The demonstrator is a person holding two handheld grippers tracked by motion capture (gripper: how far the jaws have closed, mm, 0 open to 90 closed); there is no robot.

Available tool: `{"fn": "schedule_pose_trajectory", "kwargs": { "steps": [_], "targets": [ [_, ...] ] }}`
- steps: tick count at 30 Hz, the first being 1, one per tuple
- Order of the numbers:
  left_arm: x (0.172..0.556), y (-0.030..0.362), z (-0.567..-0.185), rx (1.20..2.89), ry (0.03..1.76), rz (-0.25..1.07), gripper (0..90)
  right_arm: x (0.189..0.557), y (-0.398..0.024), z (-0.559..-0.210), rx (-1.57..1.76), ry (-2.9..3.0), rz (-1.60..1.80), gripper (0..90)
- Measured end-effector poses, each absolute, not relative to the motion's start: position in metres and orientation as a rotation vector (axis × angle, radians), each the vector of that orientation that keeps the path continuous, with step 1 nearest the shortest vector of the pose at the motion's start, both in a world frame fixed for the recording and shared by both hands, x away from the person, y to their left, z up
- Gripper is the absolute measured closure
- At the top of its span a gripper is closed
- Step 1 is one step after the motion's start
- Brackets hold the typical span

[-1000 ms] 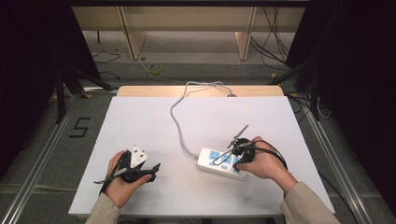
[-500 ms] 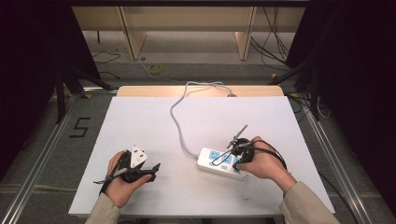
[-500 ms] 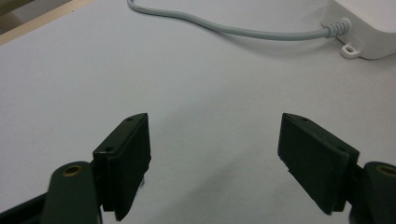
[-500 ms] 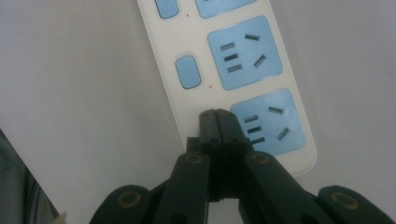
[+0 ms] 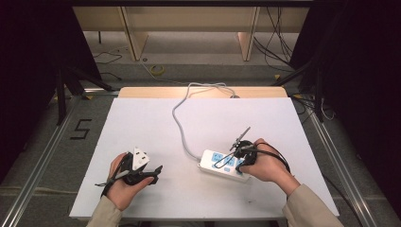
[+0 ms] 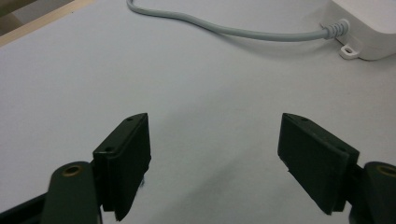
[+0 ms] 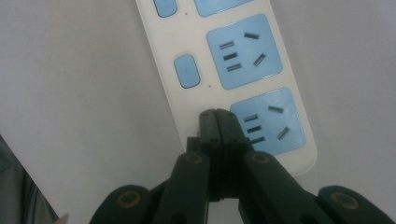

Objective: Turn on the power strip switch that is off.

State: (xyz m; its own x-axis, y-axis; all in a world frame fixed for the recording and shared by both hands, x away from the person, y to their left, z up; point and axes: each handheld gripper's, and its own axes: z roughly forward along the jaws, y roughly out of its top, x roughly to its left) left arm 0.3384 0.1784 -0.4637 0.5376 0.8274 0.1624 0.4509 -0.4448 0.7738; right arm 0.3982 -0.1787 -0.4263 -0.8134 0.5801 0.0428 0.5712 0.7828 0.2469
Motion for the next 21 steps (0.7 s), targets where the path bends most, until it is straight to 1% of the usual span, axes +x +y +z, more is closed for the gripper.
{"fn": "schedule_pose_trajectory", "kwargs": {
  "steps": [21],
  "targets": [
    [0.3381, 0.178, -0.4637, 2.089, 1.027, 0.706, 25.3, 0.3974, -0.178, -0.4275, 0.953, 2.927, 0.379, 90.0]
  ]
}}
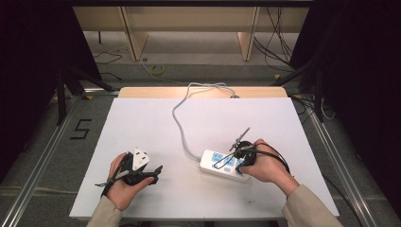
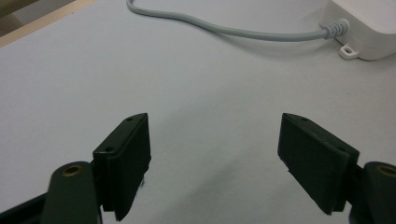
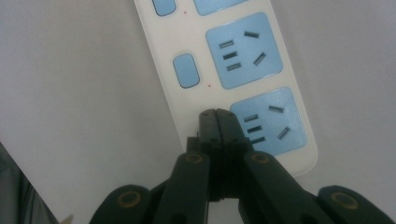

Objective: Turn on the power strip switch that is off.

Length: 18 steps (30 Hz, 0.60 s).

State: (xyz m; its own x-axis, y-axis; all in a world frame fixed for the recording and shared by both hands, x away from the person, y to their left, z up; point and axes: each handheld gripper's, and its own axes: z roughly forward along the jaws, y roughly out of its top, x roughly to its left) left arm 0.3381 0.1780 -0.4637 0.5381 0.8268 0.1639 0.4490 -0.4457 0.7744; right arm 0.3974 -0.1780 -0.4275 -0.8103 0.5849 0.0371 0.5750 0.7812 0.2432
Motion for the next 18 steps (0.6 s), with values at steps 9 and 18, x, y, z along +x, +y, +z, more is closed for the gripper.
{"fn": "schedule_pose_trajectory", "kwargs": {
  "steps": [9, 18],
  "targets": [
    [0.3381, 0.1778, -0.4636, 2.09, 1.026, 0.707, 25.3, 0.3978, -0.1784, -0.4278, 0.965, 2.928, 0.382, 90.0],
    [0.338, 0.1776, -0.4636, 2.096, 1.024, 0.705, 25.3, 0.3972, -0.1779, -0.4283, 0.966, 2.924, 0.381, 90.0]
  ]
}}
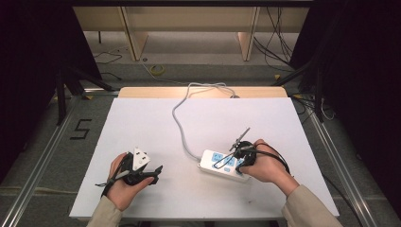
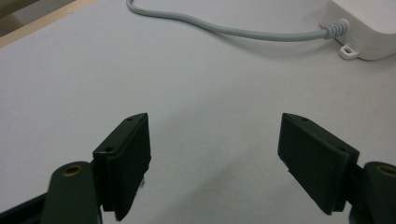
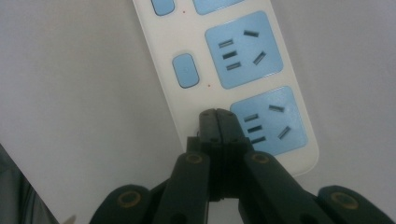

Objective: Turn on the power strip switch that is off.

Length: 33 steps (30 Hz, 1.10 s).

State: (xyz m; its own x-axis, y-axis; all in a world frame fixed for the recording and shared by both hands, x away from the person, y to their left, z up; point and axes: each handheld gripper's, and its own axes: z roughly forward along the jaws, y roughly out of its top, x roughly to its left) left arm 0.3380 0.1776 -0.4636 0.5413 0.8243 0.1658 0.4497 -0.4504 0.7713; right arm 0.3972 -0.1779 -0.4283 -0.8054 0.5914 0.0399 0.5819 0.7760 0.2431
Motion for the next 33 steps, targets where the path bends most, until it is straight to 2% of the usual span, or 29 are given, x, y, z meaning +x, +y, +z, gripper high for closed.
{"fn": "schedule_pose_trajectory", "kwargs": {
  "steps": [33],
  "targets": [
    [0.3377, 0.1771, -0.4633, 2.094, 1.023, 0.706, 25.3, 0.3961, -0.1763, -0.429, 0.973, 2.909, 0.366, 90.0]
  ]
}}
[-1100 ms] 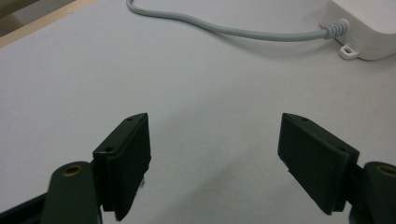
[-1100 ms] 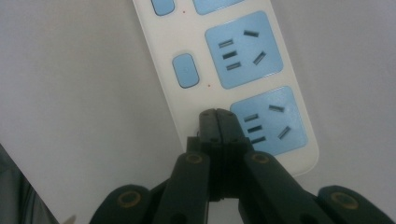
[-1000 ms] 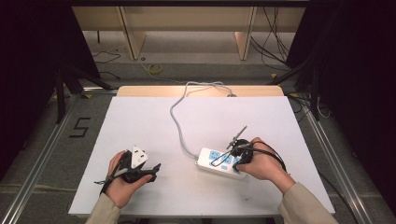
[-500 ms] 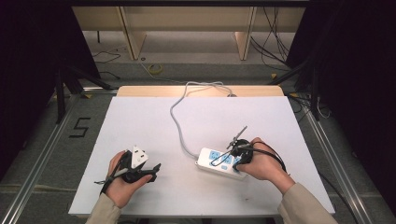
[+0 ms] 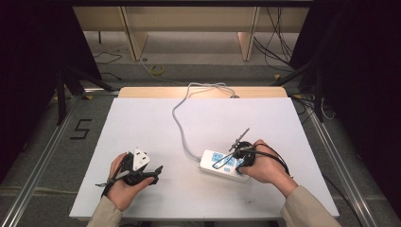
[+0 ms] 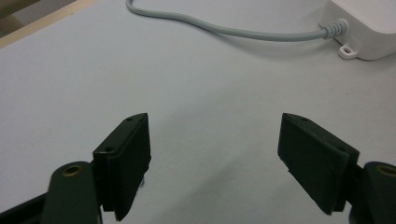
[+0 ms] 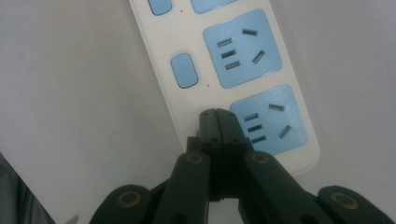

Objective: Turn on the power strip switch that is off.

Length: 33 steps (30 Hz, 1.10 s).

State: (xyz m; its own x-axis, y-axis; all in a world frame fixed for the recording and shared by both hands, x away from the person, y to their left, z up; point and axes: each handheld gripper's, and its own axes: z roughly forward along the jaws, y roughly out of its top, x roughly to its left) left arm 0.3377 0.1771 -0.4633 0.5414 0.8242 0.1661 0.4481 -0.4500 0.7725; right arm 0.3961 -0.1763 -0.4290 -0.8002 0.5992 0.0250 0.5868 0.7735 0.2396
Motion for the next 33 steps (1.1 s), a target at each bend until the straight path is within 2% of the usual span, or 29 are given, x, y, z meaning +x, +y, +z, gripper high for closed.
{"fn": "schedule_pose_trajectory", "kwargs": {
  "steps": [33],
  "targets": [
    [0.3379, 0.1768, -0.4637, 2.097, 1.018, 0.708, 25.3, 0.3953, -0.1792, -0.4299, 0.988, 2.907, 0.397, 90.0]
  ]
}}
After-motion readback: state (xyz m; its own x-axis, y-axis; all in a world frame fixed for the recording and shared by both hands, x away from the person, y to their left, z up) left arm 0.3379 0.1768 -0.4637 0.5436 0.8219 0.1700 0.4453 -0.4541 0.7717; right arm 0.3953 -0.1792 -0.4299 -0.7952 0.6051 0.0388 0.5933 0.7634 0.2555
